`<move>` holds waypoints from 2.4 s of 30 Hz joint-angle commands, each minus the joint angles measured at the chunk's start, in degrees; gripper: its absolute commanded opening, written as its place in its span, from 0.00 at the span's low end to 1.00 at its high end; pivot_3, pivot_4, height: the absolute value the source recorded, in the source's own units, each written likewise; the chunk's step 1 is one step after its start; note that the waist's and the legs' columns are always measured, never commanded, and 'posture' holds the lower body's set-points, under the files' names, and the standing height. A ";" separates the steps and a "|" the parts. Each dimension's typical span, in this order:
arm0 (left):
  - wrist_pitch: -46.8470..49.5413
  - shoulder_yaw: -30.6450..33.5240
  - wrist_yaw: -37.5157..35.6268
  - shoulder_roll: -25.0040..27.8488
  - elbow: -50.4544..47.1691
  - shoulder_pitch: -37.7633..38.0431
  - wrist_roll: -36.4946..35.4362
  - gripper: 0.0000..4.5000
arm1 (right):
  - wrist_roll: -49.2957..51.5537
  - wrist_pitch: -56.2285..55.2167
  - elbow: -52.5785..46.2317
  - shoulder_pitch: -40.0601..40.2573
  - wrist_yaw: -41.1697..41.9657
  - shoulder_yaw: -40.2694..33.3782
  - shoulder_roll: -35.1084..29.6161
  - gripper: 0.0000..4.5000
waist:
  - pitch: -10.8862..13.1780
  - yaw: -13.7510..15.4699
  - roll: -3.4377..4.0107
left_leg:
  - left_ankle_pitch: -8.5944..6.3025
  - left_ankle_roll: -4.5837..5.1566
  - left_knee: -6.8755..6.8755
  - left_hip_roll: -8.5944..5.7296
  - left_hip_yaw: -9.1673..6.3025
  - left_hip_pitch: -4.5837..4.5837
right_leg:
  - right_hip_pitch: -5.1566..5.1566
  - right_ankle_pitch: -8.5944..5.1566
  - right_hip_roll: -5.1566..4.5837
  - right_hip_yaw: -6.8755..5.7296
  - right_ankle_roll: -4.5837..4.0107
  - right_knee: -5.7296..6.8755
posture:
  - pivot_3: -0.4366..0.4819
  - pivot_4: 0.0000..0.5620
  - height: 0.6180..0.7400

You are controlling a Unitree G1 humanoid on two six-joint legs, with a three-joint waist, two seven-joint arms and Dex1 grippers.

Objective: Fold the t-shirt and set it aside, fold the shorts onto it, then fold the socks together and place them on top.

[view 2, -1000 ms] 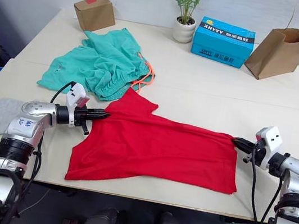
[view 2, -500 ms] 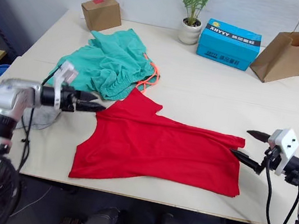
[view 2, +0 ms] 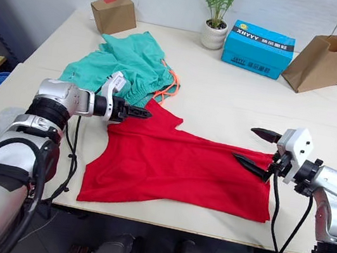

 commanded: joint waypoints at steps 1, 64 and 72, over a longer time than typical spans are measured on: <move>-4.76 2.47 3.36 -1.59 3.62 -1.12 0.27 1.00 | 1.96 1.07 -3.86 1.67 -1.38 -1.05 0.51 1.00 | -0.01 0.40 -0.02 | 0.00 0.00 0.03 0.00 -0.01 0.00 | 0.01 0.00 -0.02 0.00 0.00 -0.03 | 0.48 0.27 1.00; -87.40 -10.01 -44.03 9.70 -17.14 26.75 -0.27 0.00 | 4.31 -1.56 -9.83 21.52 -4.58 -4.22 2.13 1.00 | -0.02 1.15 -0.04 | -0.35 0.24 0.18 0.05 0.01 -0.09 | -0.03 0.01 -0.07 0.00 0.01 -0.27 | 0.48 0.27 1.00; -74.22 -10.17 -43.44 10.62 -19.46 25.59 -1.59 0.15 | 4.22 -1.23 -9.24 21.36 -4.00 -3.60 1.58 1.00 | -0.02 1.17 -0.04 | -0.38 0.29 0.19 0.05 0.01 -0.10 | -0.03 0.01 -0.07 -0.02 0.01 -0.27 | 0.48 0.27 1.00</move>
